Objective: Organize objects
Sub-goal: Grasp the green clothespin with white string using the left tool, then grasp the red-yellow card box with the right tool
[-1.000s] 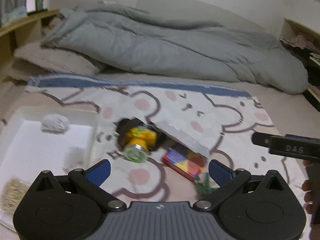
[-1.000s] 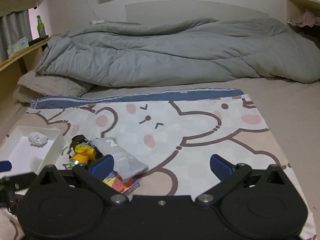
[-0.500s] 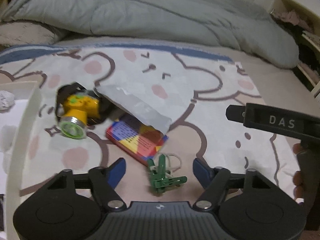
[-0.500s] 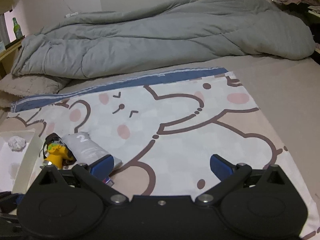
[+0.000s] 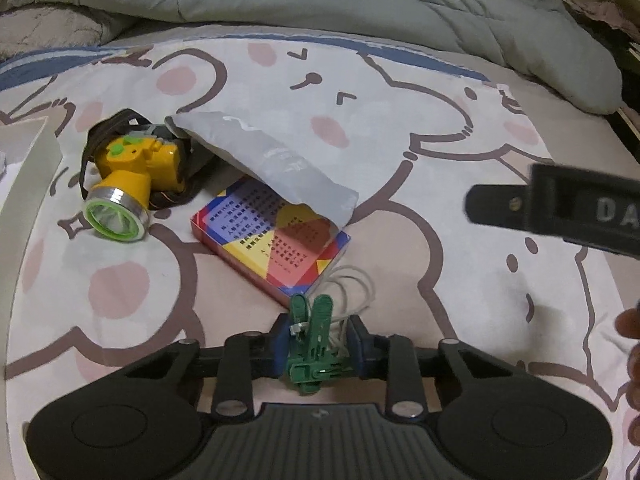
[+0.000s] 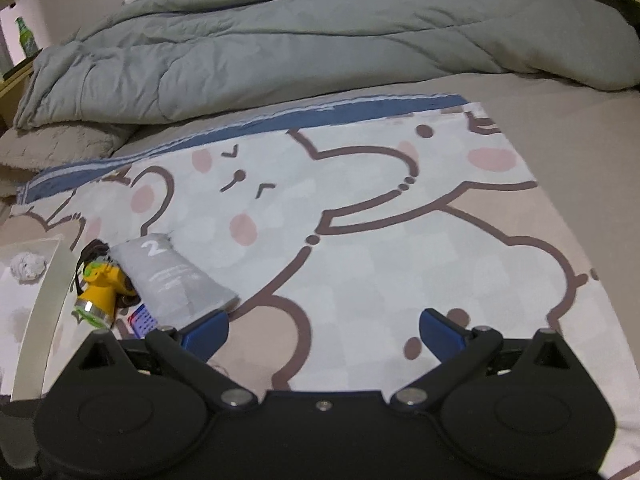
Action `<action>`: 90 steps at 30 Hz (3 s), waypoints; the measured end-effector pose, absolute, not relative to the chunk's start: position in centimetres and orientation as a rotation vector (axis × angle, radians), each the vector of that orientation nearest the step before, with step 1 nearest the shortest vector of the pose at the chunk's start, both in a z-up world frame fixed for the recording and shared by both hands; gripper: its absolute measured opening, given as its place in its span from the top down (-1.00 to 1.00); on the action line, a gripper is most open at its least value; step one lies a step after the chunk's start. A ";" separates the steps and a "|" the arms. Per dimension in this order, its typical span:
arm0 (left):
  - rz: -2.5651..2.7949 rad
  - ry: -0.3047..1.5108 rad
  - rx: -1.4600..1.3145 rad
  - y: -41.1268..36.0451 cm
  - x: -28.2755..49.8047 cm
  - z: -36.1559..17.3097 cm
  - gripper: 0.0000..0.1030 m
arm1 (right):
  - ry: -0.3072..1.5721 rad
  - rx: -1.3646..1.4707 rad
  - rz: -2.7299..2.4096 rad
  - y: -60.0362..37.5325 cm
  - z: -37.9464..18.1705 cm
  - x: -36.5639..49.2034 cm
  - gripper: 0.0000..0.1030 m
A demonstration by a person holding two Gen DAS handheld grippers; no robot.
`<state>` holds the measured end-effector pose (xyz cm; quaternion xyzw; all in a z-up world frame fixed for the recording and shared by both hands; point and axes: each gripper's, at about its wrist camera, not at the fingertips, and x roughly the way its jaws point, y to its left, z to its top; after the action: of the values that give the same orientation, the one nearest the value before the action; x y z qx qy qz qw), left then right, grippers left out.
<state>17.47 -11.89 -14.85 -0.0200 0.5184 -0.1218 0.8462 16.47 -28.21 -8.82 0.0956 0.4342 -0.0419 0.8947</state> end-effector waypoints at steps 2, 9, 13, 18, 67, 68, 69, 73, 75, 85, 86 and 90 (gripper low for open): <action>-0.267 1.086 -0.027 -11.3 17.2 -14.6 0.42 | 0.902 0.177 -0.063 -27.5 -9.0 16.6 -0.98; -0.292 1.083 -0.017 -8.8 16.0 -13.3 0.42 | 0.902 0.146 0.100 -24.9 -9.4 17.0 -0.60; -0.289 1.078 -0.004 -6.9 15.1 -12.7 0.53 | 0.937 0.186 0.164 -24.2 -10.1 17.5 -0.42; -0.279 1.082 -0.002 -4.1 14.1 -12.5 0.53 | 0.989 0.212 0.270 -22.5 -11.1 18.1 -0.43; -0.355 1.104 0.083 -2.5 11.7 -13.4 0.49 | 0.902 -0.056 0.328 -20.3 -13.9 17.8 -0.76; -0.361 1.104 0.086 -2.5 11.7 -13.5 0.49 | 0.897 -0.055 0.333 -20.3 -14.1 18.0 -0.77; -0.367 1.104 0.089 -2.4 11.7 -13.5 0.49 | 0.892 -0.052 0.338 -20.4 -14.3 18.2 -0.77; -0.382 1.106 0.088 -2.3 11.8 -13.7 0.48 | 0.876 -0.028 0.347 -20.4 -14.9 19.0 -0.77; -0.388 1.106 0.085 -2.2 11.8 -13.7 0.48 | 0.867 -0.018 0.343 -20.2 -15.1 19.3 -0.78; -0.412 1.114 0.090 -1.9 11.5 -13.6 0.48 | 0.917 -0.032 0.512 -17.0 -14.7 19.4 -0.83; -0.412 1.117 0.088 -1.9 11.4 -13.6 0.49 | 0.925 -0.035 0.532 -16.9 -14.7 19.3 -0.82; -0.404 1.123 0.091 -1.6 11.2 -13.7 0.49 | 0.955 -0.024 0.467 -16.5 -14.8 19.8 -0.67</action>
<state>11.17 -1.57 -13.70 0.0429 0.5285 -0.1900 0.8263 19.84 -16.51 -14.82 -0.0114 0.4555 0.2227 0.8619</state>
